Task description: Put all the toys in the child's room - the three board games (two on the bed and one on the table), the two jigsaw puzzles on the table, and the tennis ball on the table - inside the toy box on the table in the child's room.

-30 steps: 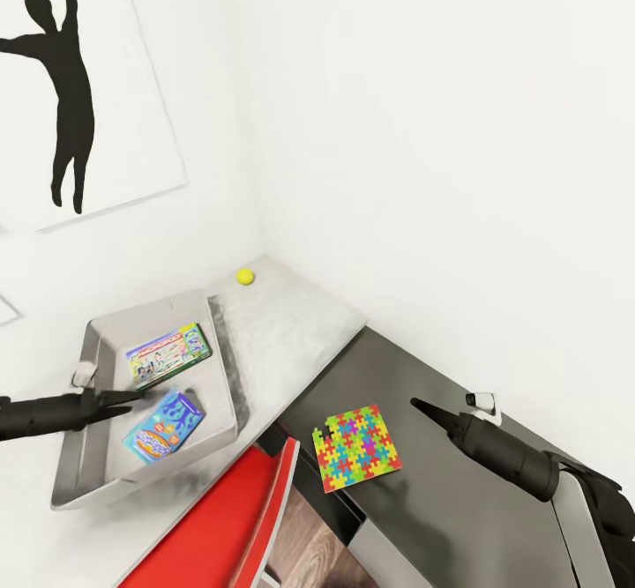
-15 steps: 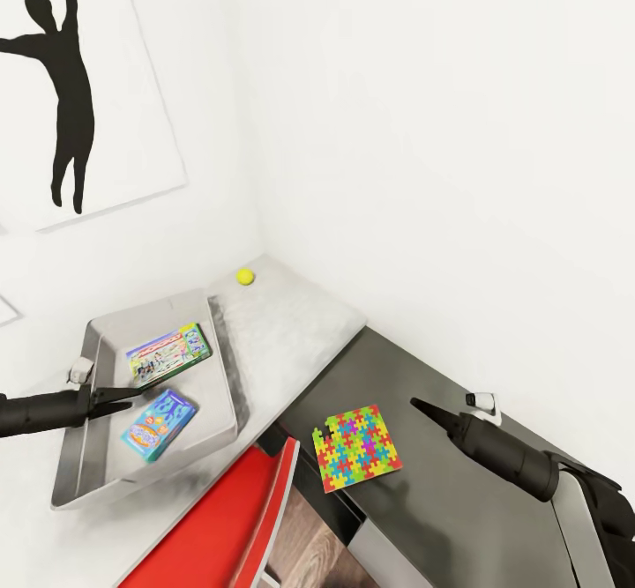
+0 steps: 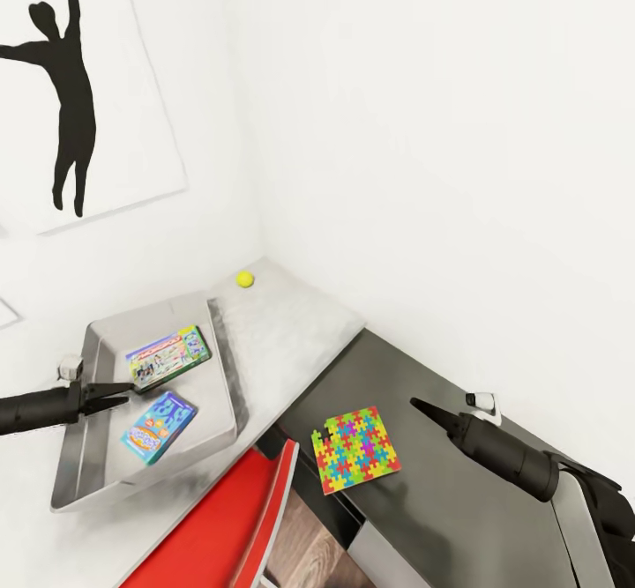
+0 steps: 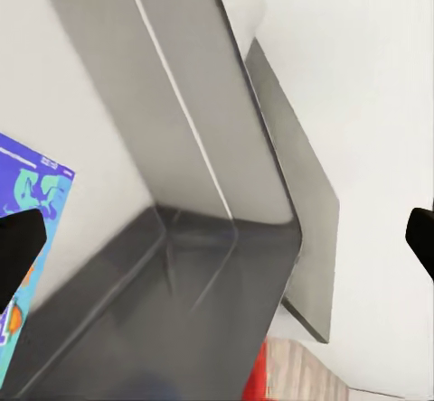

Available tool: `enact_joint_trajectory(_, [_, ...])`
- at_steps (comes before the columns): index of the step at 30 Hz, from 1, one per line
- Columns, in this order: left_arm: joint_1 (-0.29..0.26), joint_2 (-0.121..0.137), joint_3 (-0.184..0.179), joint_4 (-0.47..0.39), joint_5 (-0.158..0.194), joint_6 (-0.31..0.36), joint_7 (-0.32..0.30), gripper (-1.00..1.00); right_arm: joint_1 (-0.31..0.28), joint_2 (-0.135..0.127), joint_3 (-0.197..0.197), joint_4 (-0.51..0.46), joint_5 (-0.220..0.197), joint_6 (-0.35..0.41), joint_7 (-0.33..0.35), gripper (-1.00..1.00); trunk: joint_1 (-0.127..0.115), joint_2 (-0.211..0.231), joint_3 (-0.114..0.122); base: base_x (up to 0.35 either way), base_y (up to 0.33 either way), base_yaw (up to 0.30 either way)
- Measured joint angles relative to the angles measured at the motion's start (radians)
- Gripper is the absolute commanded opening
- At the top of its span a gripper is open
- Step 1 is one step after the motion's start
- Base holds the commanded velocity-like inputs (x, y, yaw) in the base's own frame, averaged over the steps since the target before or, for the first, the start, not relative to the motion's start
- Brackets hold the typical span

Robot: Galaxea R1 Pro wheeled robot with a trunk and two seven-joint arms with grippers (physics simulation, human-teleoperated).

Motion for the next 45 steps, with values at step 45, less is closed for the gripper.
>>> enact_joint_trajectory(45, [0.236,0.125,0.14,-0.009,0.404,-0.124,-0.007,1.0,0.005,0.003,0.004,0.002,0.005,-0.087,0.002,1.0,0.0,0.0,0.061,0.0,0.0,-0.071])
